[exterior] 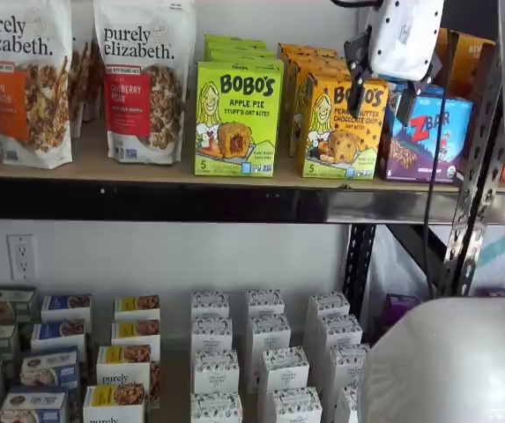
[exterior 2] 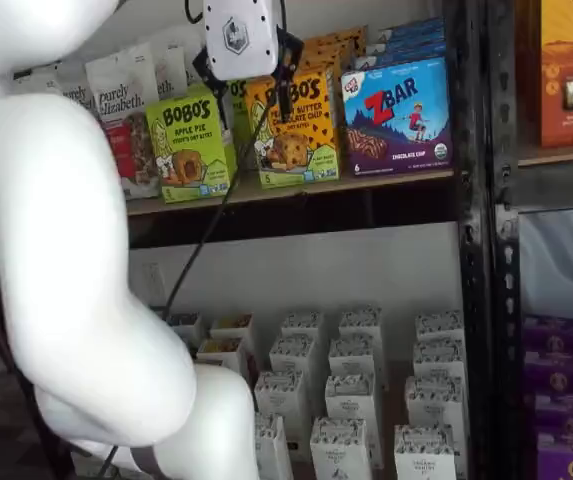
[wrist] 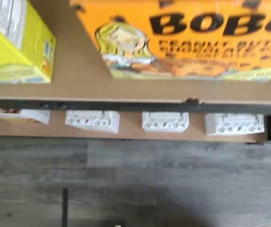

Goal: Pick up the orange box on the top shelf, the fifth box from the left

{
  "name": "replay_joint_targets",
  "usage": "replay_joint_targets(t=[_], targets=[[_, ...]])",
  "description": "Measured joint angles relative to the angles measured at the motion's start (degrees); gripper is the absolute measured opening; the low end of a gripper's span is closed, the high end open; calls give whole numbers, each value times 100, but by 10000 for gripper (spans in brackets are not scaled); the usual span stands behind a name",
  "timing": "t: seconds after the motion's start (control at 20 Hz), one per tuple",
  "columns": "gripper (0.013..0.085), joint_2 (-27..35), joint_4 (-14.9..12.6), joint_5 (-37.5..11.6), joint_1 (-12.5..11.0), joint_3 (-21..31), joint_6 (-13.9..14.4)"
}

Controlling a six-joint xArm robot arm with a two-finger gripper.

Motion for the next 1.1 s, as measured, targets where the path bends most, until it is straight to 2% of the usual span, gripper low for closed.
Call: replay_joint_targets(t=[0.15, 0.3, 0.6, 0.85, 1.1], targets=[[850, 49, -132, -322, 29, 43, -5], [850, 76, -104, -639, -8, 103, -51], [850, 59, 492, -1468, -210, 341, -345], [850, 32, 360, -1720, -82, 399, -235], [850, -9, 161, -1765, 16, 403, -111]])
